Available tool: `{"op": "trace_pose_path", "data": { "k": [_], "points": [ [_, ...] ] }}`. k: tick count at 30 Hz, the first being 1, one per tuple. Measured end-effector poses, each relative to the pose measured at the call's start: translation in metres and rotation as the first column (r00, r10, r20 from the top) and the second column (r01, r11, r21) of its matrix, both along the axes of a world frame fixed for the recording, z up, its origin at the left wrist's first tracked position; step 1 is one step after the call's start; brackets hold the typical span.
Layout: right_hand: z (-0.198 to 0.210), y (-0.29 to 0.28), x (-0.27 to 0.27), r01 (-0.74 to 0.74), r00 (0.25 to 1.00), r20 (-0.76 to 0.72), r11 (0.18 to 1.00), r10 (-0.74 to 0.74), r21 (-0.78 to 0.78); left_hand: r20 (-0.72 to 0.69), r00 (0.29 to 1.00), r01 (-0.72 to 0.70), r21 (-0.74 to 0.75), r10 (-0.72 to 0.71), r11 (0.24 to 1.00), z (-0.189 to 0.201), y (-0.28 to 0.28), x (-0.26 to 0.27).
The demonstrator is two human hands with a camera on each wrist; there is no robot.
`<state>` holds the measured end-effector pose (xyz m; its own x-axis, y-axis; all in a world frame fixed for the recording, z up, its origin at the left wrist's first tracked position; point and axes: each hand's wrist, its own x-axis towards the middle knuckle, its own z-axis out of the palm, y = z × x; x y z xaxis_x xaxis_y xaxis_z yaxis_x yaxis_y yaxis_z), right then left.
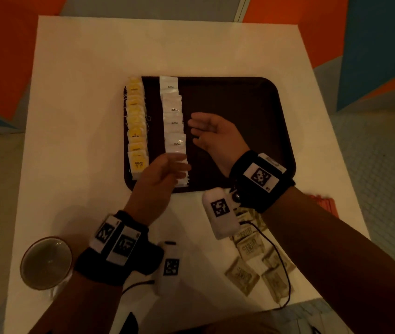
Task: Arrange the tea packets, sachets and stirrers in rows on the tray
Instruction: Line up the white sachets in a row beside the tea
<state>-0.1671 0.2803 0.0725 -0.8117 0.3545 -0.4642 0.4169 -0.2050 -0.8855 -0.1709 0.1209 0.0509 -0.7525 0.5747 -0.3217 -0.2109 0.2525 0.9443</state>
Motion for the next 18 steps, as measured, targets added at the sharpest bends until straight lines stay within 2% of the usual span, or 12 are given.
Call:
{"op": "trace_pose_path", "data": {
  "k": [5, 7, 9, 11, 14, 18],
  "points": [
    [0.027, 0.003, 0.052, 0.017, 1.0, 0.005, 0.997, -0.017, -0.069, -0.067, 0.977, 0.195, -0.127, -0.205, 0.973, 0.0, -0.012, 0.032],
    [0.032, 0.007, 0.076, -0.01, 1.0, 0.029, 1.0, 0.01, 0.014, -0.104, 0.947, 0.274, -0.235, -0.305, 0.932, -0.004, -0.013, 0.043],
    [0.029, 0.014, 0.102, -0.103, 0.993, 0.066, 0.985, 0.094, 0.139, -0.135, 0.906, 0.342, -0.329, -0.402, 0.88, -0.012, -0.014, 0.057],
    [0.02, 0.022, 0.129, -0.251, 0.963, 0.174, 0.917, 0.205, 0.311, -0.161, 0.866, 0.389, -0.38, -0.474, 0.839, -0.023, -0.013, 0.074],
    [-0.001, 0.032, 0.173, -0.438, 0.885, 0.386, 0.747, 0.261, 0.5, -0.154, 0.823, 0.439, -0.439, -0.547, 0.784, -0.04, -0.007, 0.1],
    [-0.026, 0.033, 0.226, -0.575, 0.794, 0.535, 0.641, 0.289, 0.507, -0.094, 0.744, 0.498, -0.583, -0.661, 0.643, -0.057, 0.008, 0.135]
  ]
}}
